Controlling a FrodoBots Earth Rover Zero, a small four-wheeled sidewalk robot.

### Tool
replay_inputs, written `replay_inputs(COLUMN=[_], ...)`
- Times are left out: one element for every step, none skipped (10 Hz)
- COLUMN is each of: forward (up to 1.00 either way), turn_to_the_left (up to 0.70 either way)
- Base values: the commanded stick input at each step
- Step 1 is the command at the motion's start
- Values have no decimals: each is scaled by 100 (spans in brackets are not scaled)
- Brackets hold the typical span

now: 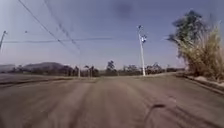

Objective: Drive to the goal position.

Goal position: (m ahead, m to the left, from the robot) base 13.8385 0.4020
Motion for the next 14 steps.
replay_inputs(forward=[100, 100, 100, 100, 100, 100, 100, 100, 100, 100, 100, 100, 100, 100], turn_to_the_left=[0, 0, 0, 0, 0, 0, 0, 0, 0, 0, 0, 0, 0, 0])
